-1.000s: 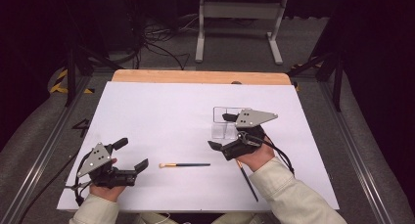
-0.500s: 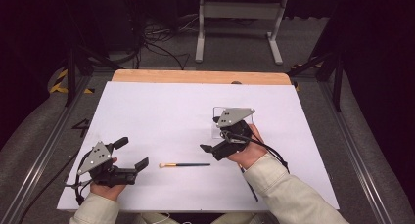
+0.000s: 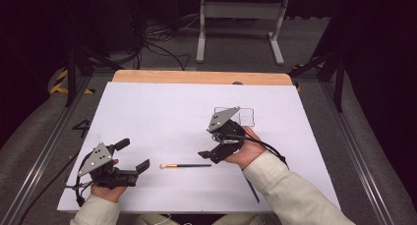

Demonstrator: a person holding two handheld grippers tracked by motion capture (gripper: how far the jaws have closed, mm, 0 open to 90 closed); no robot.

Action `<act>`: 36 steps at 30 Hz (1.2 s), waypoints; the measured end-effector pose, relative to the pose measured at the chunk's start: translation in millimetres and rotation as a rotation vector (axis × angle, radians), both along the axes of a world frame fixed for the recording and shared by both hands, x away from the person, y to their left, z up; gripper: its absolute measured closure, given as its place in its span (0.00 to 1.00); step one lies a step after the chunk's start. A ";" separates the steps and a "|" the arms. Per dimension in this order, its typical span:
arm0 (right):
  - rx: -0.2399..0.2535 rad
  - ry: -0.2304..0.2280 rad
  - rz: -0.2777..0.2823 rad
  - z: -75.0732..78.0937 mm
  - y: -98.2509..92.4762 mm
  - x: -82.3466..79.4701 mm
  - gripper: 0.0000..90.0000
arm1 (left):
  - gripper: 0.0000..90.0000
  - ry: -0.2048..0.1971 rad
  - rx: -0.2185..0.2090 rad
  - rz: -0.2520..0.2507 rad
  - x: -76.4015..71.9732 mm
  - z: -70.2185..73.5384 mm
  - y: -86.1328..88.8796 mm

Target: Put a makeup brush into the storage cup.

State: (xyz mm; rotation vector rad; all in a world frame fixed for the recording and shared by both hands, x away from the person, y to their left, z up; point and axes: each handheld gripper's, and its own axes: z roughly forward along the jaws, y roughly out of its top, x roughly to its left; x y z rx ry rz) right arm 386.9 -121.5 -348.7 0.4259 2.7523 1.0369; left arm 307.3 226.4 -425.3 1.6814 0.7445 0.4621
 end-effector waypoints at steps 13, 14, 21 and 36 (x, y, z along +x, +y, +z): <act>-0.073 0.046 0.040 -7.9 16.9 5.7 0.27 | 0.00 0.010 0.012 0.028 -8.8 -1.2 7.7; -0.081 0.047 0.046 -9.8 19.1 6.2 0.27 | 0.00 0.009 0.015 0.027 -8.9 -1.4 8.0; -0.110 0.062 0.059 -14.9 27.2 10.8 0.26 | 0.00 0.012 0.011 0.033 -9.4 -2.2 8.8; -0.184 0.081 0.107 -24.3 46.9 15.1 0.23 | 0.00 0.018 0.016 0.017 -4.9 -2.6 7.5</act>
